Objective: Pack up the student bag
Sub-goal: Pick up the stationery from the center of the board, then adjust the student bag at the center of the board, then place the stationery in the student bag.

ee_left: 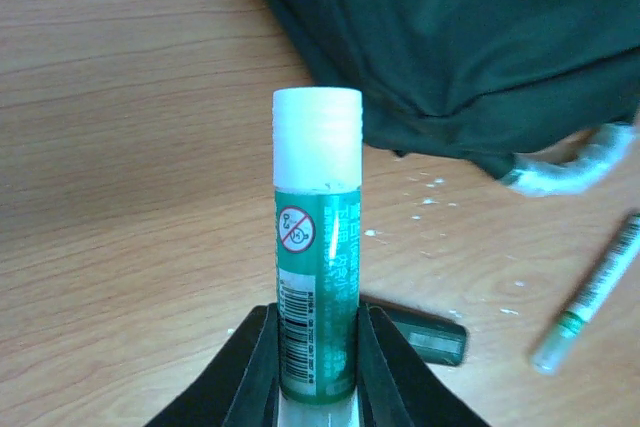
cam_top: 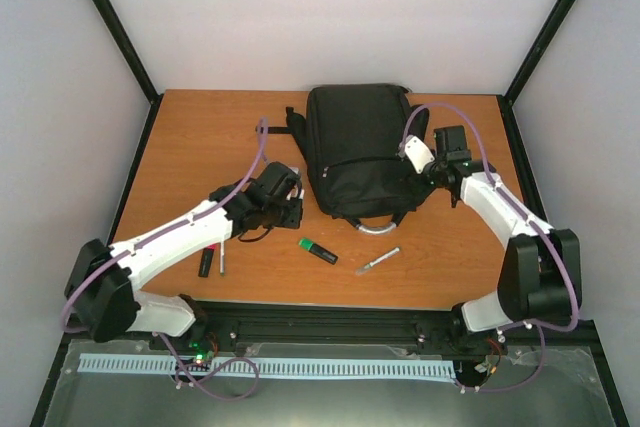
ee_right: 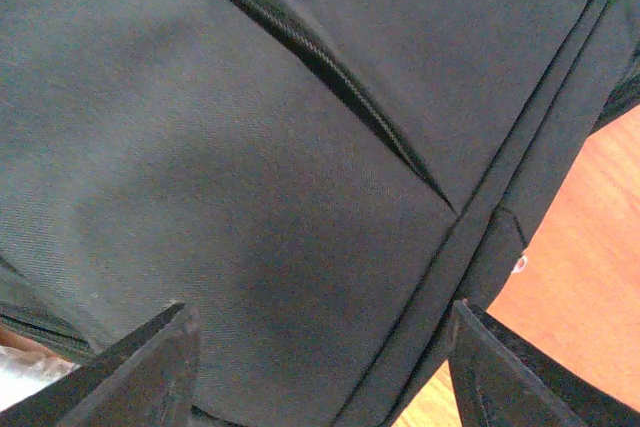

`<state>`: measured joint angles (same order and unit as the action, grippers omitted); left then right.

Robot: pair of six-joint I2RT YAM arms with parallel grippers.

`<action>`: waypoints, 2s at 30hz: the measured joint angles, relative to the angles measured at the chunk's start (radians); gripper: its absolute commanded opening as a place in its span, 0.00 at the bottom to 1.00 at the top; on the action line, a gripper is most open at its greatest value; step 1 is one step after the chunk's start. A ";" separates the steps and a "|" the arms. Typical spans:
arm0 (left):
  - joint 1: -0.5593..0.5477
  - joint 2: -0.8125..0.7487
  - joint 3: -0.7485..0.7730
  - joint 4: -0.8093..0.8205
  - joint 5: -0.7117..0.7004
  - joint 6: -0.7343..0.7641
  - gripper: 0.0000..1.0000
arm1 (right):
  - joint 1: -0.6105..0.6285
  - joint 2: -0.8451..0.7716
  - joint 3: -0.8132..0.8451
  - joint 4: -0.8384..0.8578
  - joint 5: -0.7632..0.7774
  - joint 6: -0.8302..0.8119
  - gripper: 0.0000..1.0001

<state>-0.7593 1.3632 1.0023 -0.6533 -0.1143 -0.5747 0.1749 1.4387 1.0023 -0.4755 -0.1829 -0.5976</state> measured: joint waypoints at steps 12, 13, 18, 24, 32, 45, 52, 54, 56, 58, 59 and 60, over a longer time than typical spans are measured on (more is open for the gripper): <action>0.000 -0.101 -0.061 0.101 0.092 0.023 0.01 | 0.010 0.144 -0.058 -0.047 -0.087 -0.034 0.41; 0.000 -0.103 -0.069 0.105 0.092 0.023 0.01 | 0.031 0.146 -0.069 -0.048 -0.086 -0.035 0.40; 0.000 -0.105 -0.093 0.116 0.093 0.023 0.01 | 0.138 0.144 -0.078 -0.105 -0.112 -0.056 0.41; 0.000 -0.093 -0.097 0.154 0.111 0.023 0.01 | 0.165 0.056 0.008 -0.307 -0.192 -0.067 0.43; 0.000 -0.068 -0.096 0.198 0.174 0.022 0.01 | 0.131 0.026 0.253 -0.283 -0.143 -0.015 0.46; 0.000 -0.074 -0.095 0.239 0.242 0.003 0.01 | 0.156 0.282 0.339 -0.152 -0.051 0.011 0.55; 0.000 -0.068 -0.097 0.270 0.269 -0.010 0.01 | 0.180 0.354 0.352 -0.101 0.015 0.014 0.23; 0.000 -0.057 -0.097 0.286 0.281 -0.018 0.01 | 0.180 0.360 0.352 -0.090 0.024 0.019 0.14; 0.000 -0.040 -0.097 0.299 0.288 -0.023 0.01 | 0.182 0.358 0.352 -0.087 0.027 0.030 0.07; 0.000 -0.017 -0.097 0.314 0.295 -0.027 0.01 | 0.186 0.353 0.352 -0.087 0.027 0.039 0.05; 0.000 -0.006 -0.095 0.318 0.299 -0.028 0.01 | 0.186 0.349 0.352 -0.087 0.026 0.043 0.04; 0.000 0.010 -0.090 0.320 0.304 -0.030 0.01 | 0.186 0.343 0.352 -0.087 0.022 0.047 0.03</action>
<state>-0.7589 1.3731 0.9123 -0.3336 0.1894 -0.6048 0.3607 1.7817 1.3548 -0.5621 -0.1608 -0.5503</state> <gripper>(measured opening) 0.176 0.055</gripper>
